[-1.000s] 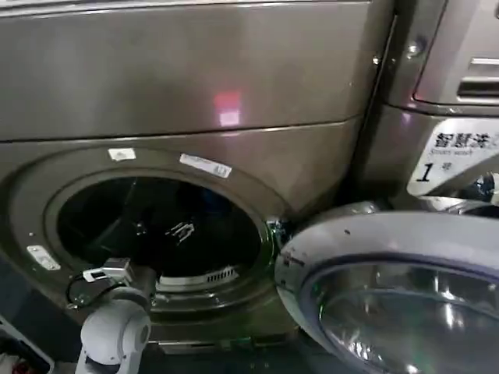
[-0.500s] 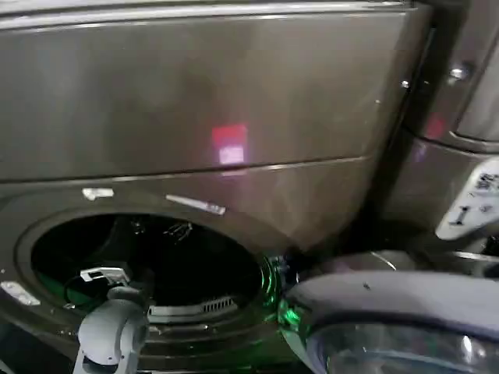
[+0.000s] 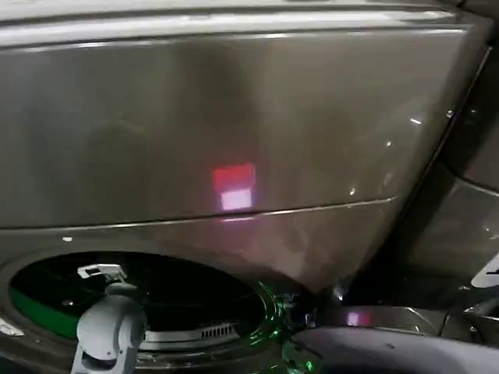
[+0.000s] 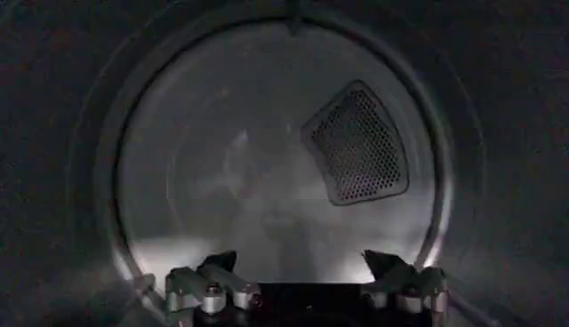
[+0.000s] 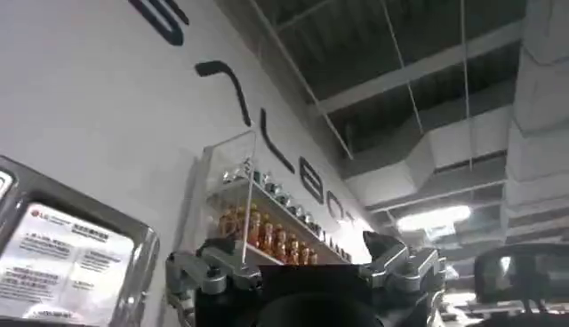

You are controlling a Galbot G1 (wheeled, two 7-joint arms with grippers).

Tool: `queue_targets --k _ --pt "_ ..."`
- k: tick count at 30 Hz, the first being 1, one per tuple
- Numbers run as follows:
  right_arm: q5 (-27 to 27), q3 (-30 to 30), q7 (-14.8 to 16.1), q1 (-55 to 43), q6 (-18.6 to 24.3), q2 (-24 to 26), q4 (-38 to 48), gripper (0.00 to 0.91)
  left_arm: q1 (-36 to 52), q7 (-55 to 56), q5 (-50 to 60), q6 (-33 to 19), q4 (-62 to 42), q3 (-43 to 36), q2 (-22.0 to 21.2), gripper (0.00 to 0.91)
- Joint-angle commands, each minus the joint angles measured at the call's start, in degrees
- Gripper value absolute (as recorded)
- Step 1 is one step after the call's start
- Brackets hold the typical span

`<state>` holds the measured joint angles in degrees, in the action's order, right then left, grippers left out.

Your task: Grasp the clothes from the dryer.

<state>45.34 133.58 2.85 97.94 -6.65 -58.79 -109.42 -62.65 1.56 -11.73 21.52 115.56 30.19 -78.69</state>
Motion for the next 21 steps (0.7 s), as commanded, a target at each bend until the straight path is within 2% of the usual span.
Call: queue_targets --k 1,14,21 --pt "-2.7 1.2 -0.3 0.77 -0.44 0.14 0.42 0.907 14.77 0.04 0.27 -3.73 -19.33 -2.6 -0.39 0.907" --pt "-2.14 1.46 0.35 0.75 0.17 0.13 1.0 0.907 37.33 -0.28 2.5 -10.66 -49.95 -7.65 -2.77 0.907" --pt "-0.92 1.95 0.54 0.93 0.06 0.43 2.09 0.907 44.48 -2.38 4.5 -13.16 -61.49 -7.94 -3.19 0.907"
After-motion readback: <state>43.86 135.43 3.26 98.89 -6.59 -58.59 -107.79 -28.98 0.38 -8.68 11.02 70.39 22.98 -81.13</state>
